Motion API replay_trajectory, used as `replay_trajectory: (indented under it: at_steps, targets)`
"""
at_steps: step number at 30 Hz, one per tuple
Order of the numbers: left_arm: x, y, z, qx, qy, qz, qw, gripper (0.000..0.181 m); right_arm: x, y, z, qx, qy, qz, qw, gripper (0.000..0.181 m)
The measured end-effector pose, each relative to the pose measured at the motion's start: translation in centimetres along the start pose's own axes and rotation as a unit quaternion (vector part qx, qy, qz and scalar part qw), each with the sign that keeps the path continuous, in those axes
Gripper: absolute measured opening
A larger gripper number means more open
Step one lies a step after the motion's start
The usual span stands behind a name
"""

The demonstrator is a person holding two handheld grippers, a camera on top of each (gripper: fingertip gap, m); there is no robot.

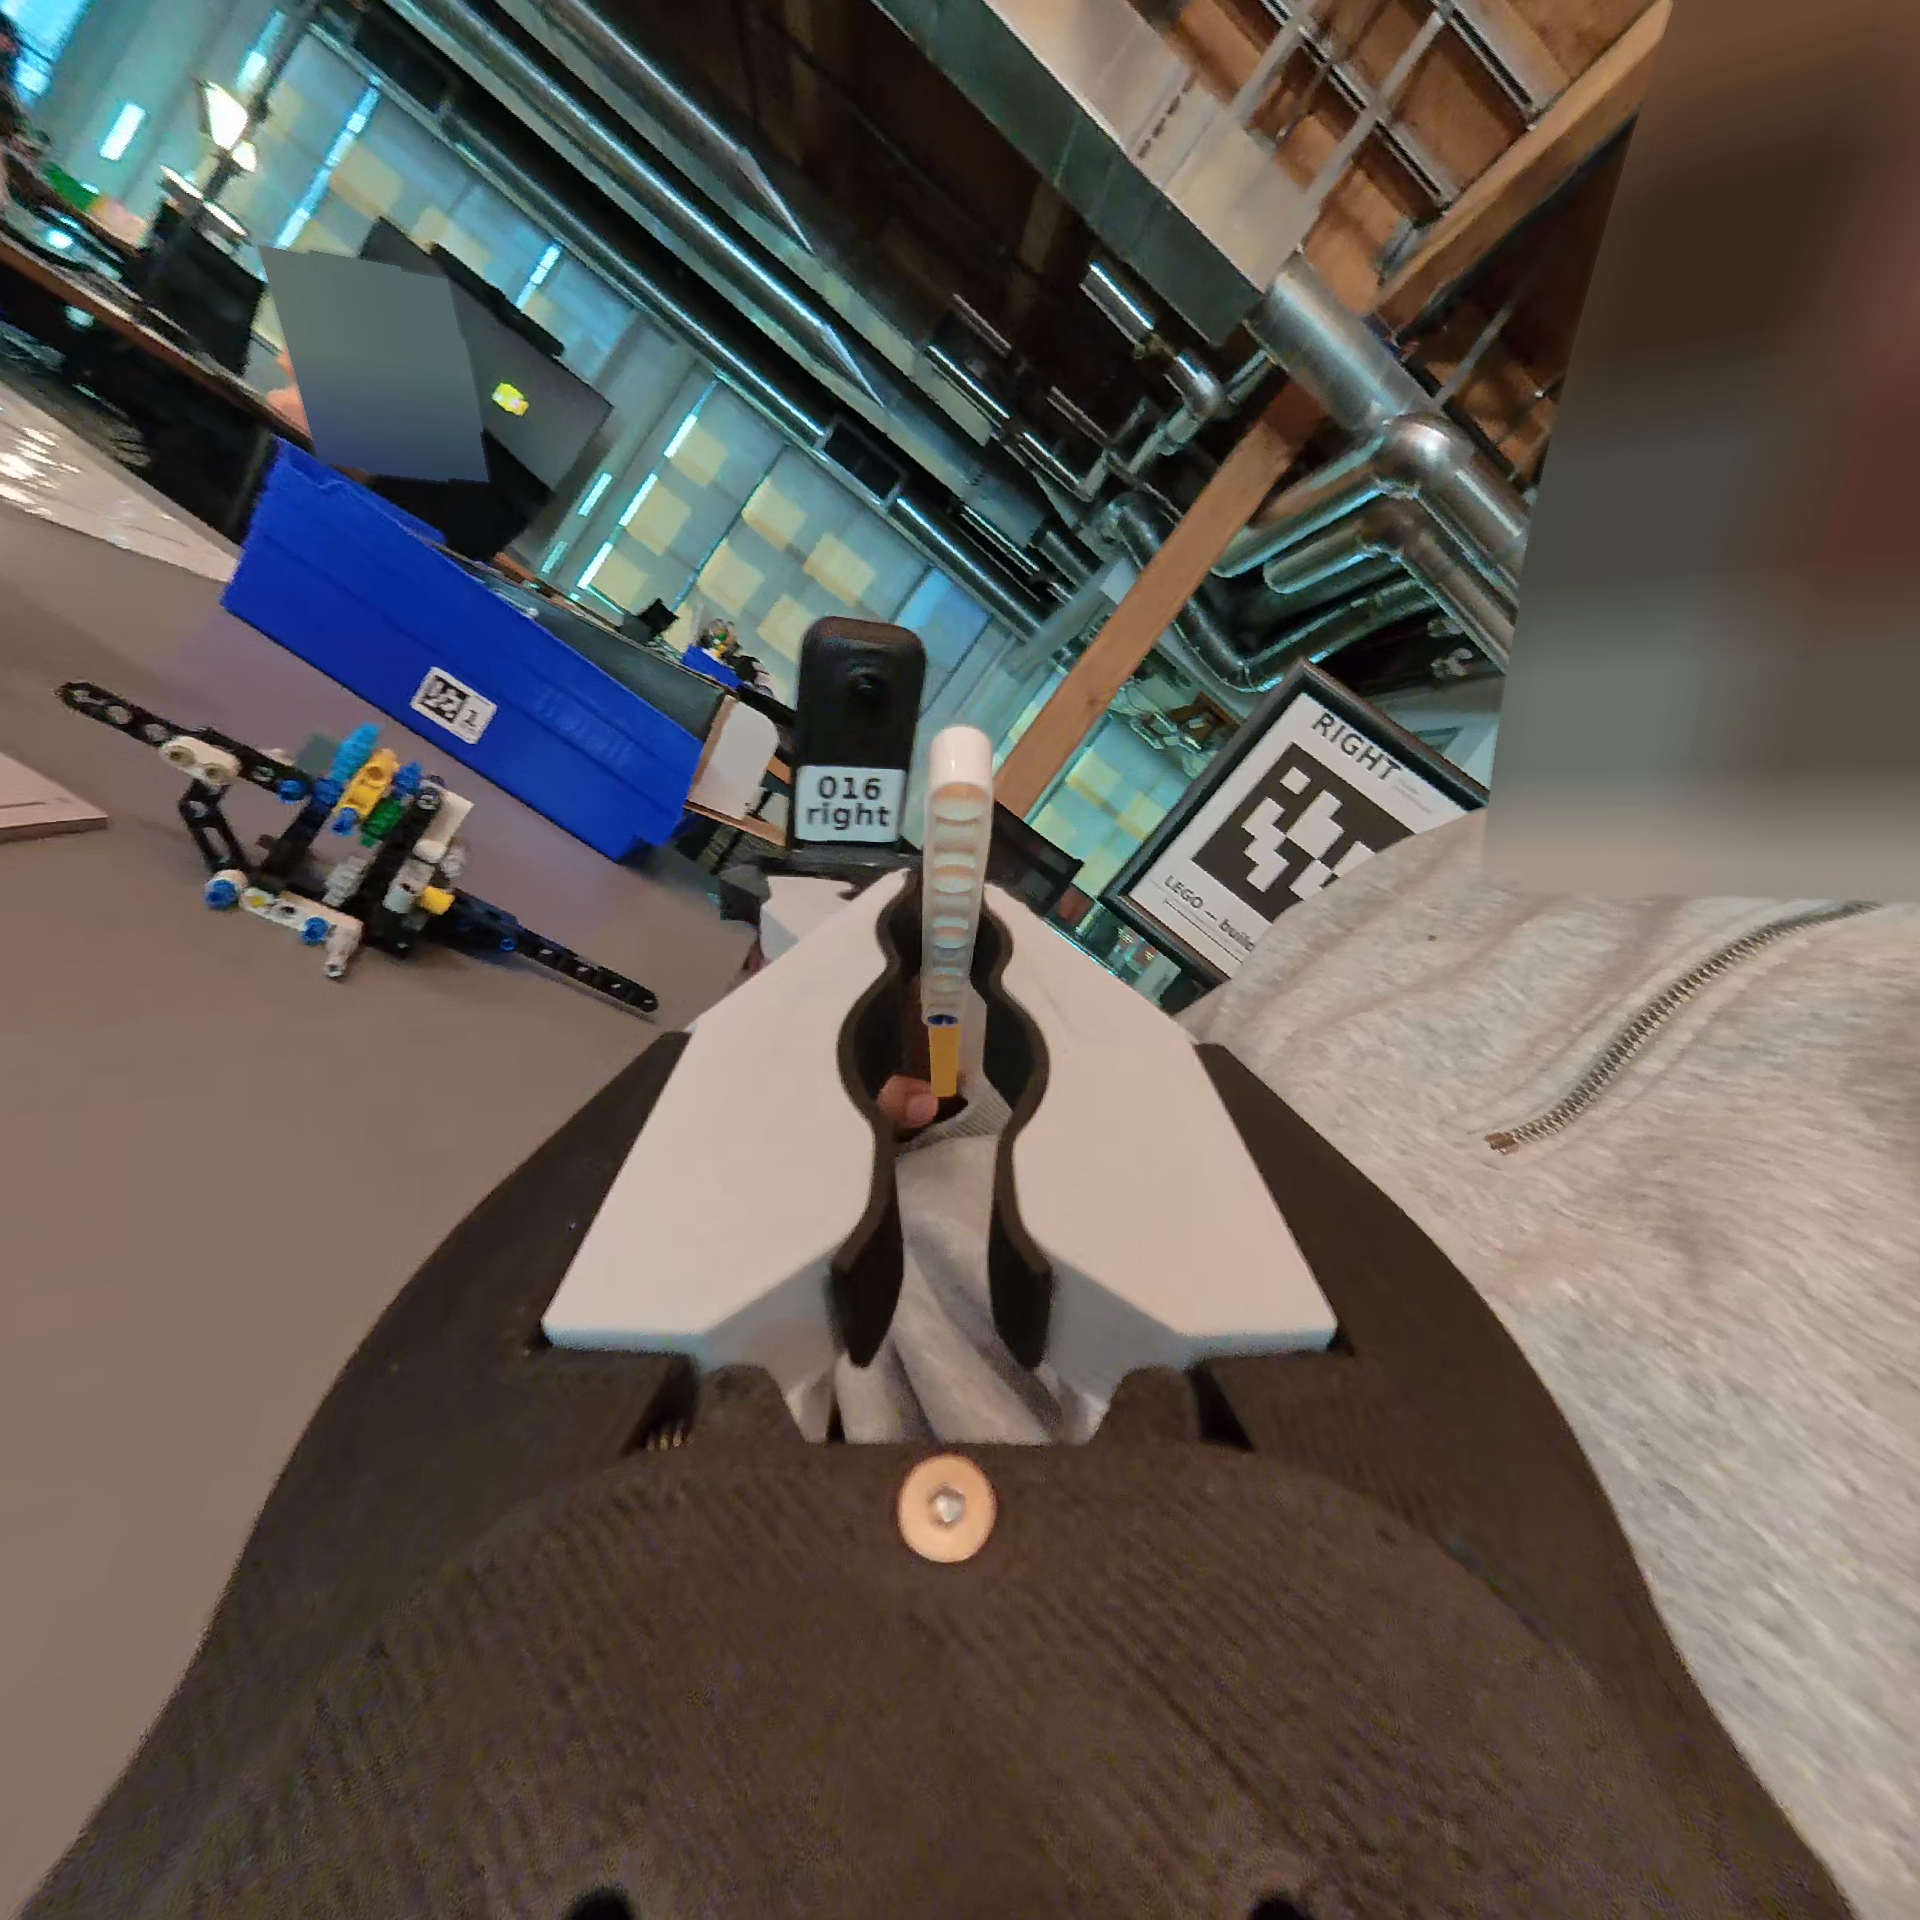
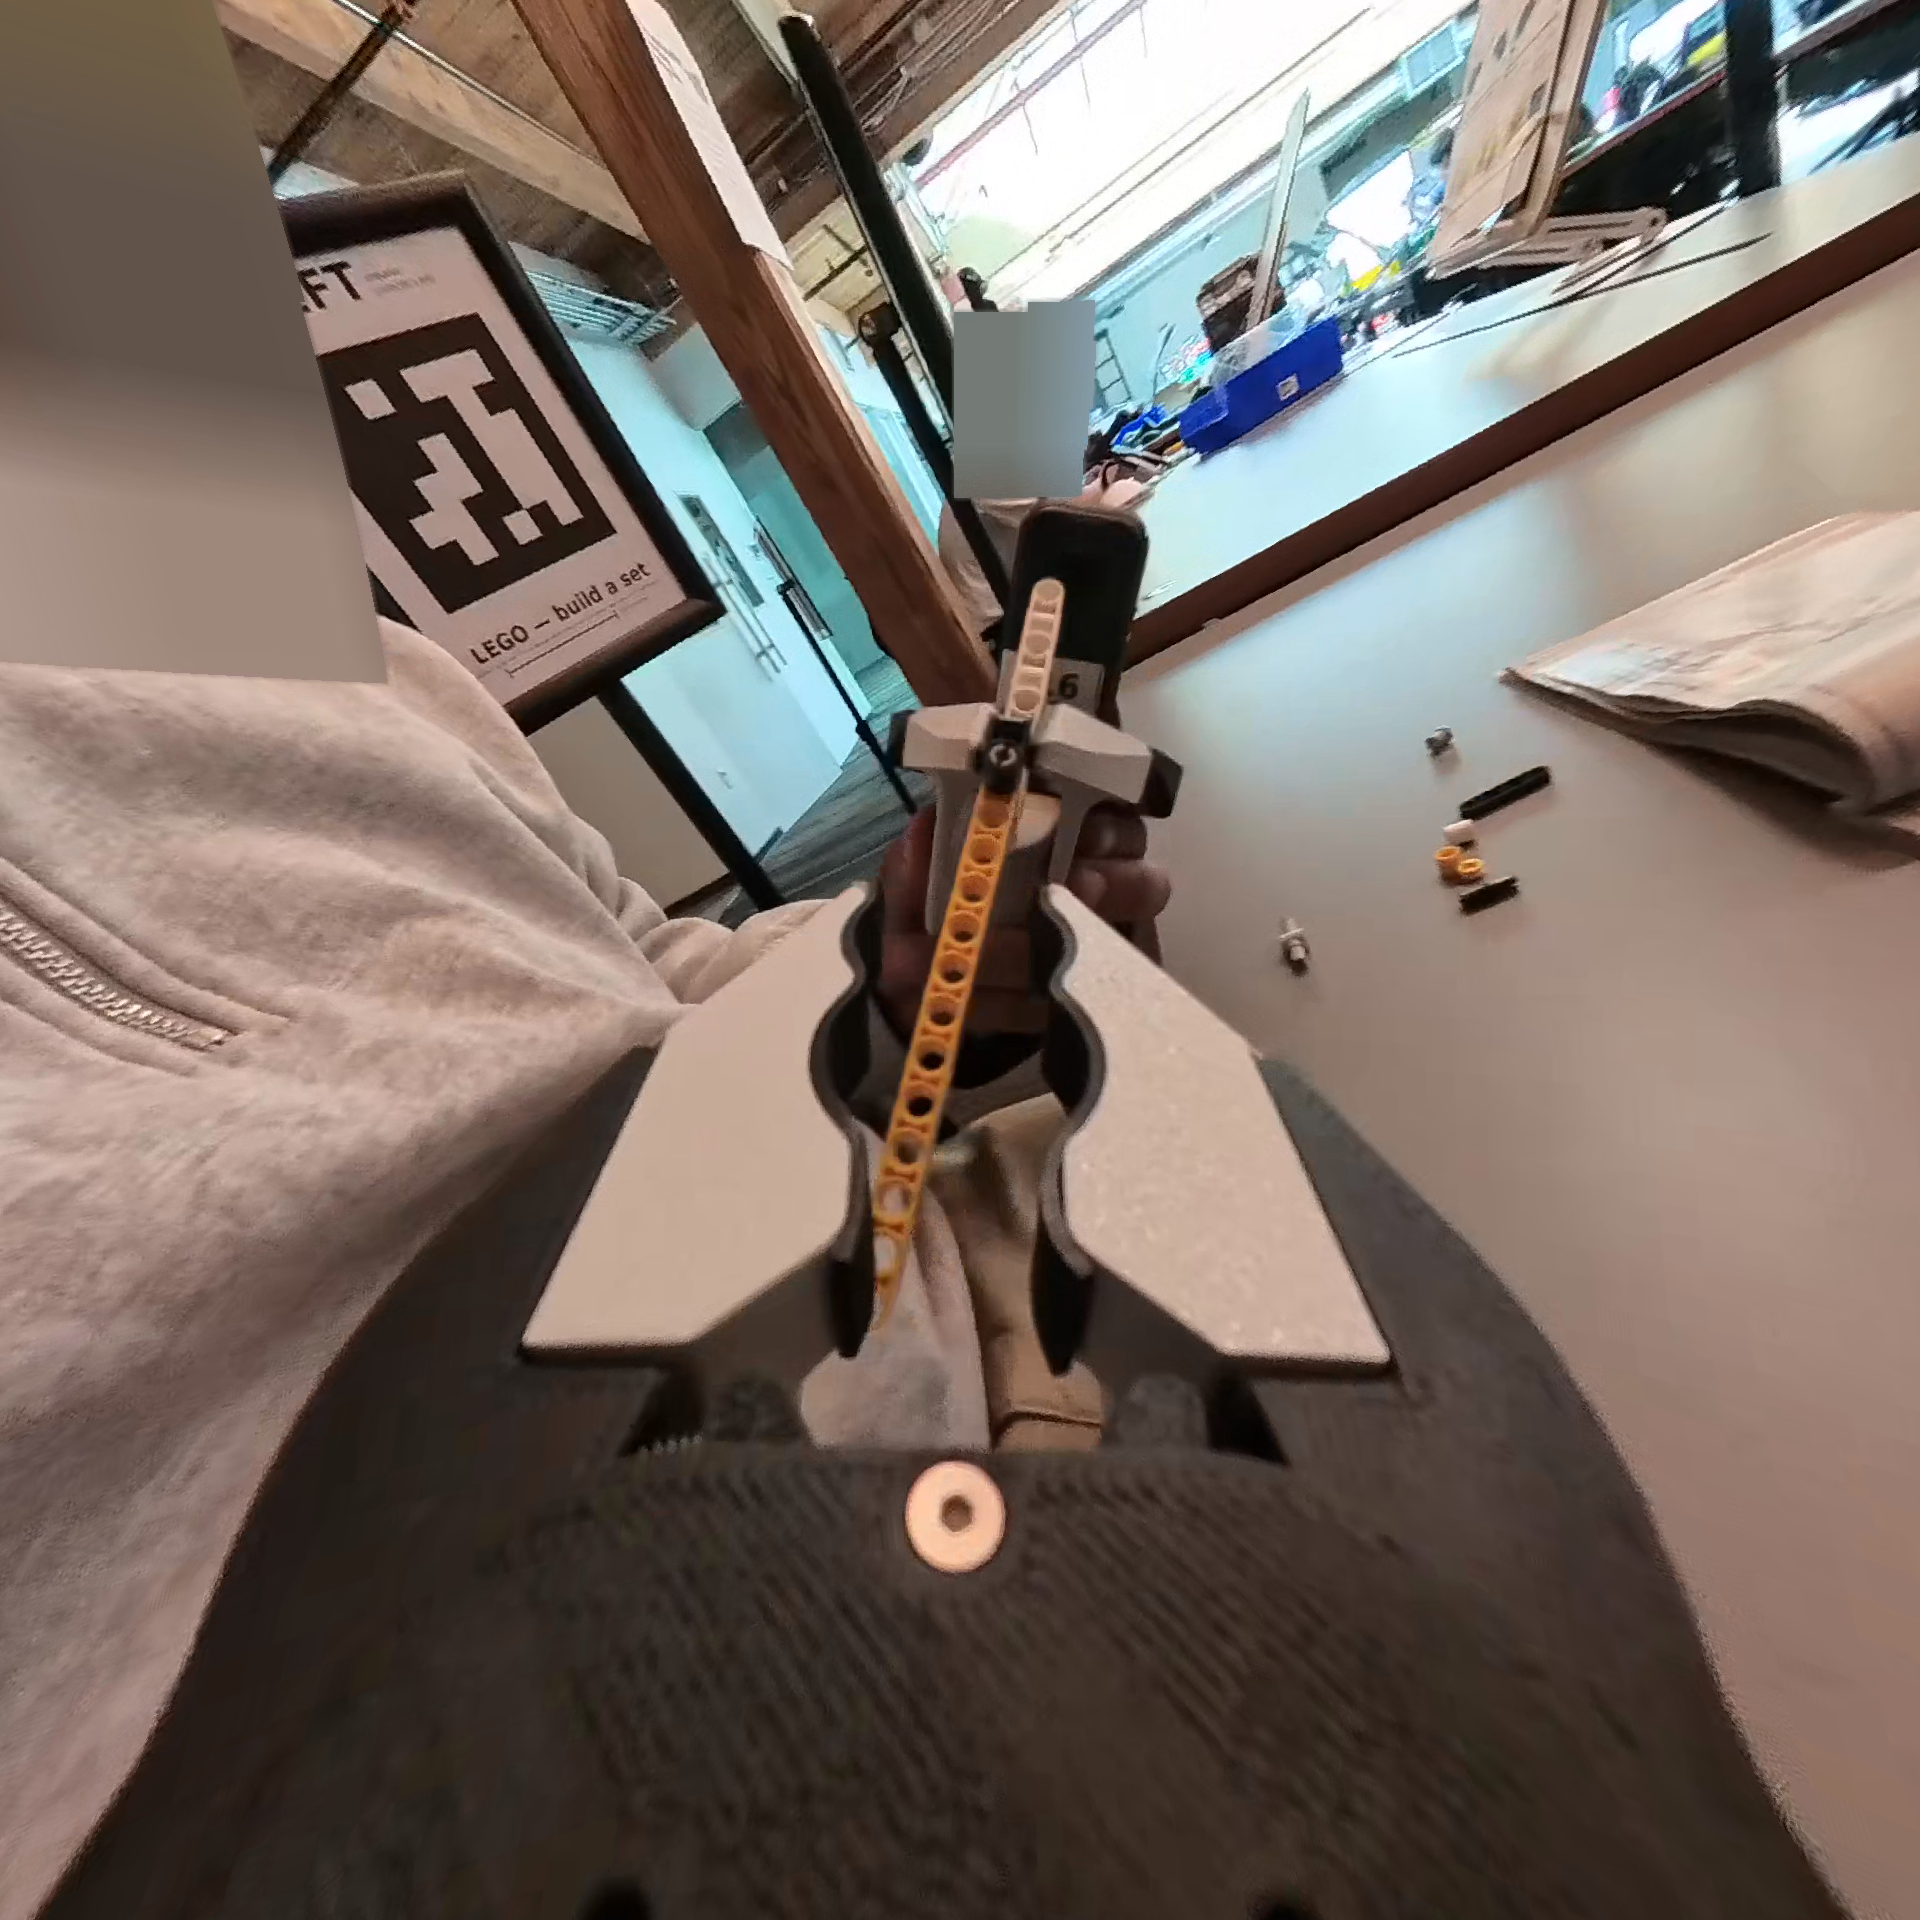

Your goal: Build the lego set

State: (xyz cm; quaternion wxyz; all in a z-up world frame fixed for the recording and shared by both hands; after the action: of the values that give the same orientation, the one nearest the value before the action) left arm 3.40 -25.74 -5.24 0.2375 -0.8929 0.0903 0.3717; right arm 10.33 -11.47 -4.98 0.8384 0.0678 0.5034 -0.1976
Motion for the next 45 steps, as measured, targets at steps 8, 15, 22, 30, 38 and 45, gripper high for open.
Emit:
replay_trajectory:
  at_steps: [8, 15, 22, 30, 38, 45]
  targets:
    - [0.8, -1.0, -1.0, 0.037, -0.021, 0.045, 0.998, 0.004, 0.8, -1.0, 1.0, -0.113, -0.067, 0.009, 0.991, 0.024]
    - [0.8, -1.0, -1.4, 0.056, -0.018, 0.044, 0.997, 0.005, 0.8, -1.1, 1.3, -0.148, -0.087, 0.002, 0.985, 0.025]
    - [0.5, -0.9, -1.9, 0.085, -0.016, 0.03, 0.996, 0.004, 0.6, -0.8, 1.3, -0.168, -0.108, -0.015, 0.98, 0.026]
    - [0.3, -0.8, -2.0, 0.082, -0.022, 0.023, 0.996, 0.011, 1.0, -1.0, 1.7, -0.201, -0.133, 0.005, 0.97, 0.014]
    - [-1.9, 2.1, 0.4, -0.114, -0.051, -0.077, 0.989, 0.093, -0.8, 0.1, 1.9, -0.066, 0.011, 0.011, 0.998, 0.007]
    - [-2.6, 4.1, 1.7, -0.21, -0.053, -0.136, 0.967, 0.092, -1.3, 0.7, 1.5, 0.241, 0.395, 0.19, 0.866, 0.006]
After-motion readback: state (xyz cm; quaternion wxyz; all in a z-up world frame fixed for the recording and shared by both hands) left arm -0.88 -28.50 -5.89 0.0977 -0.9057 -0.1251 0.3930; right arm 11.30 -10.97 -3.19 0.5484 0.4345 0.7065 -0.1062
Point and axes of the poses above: each gripper's, where its closed fingertips meet, y back along the fingers, x out of its underside, z = x × y across the jaws, the point moved 8 cm from there along y, back along the fingers, and after that the axes turned 1 degree about y, right-handed, at the moved point
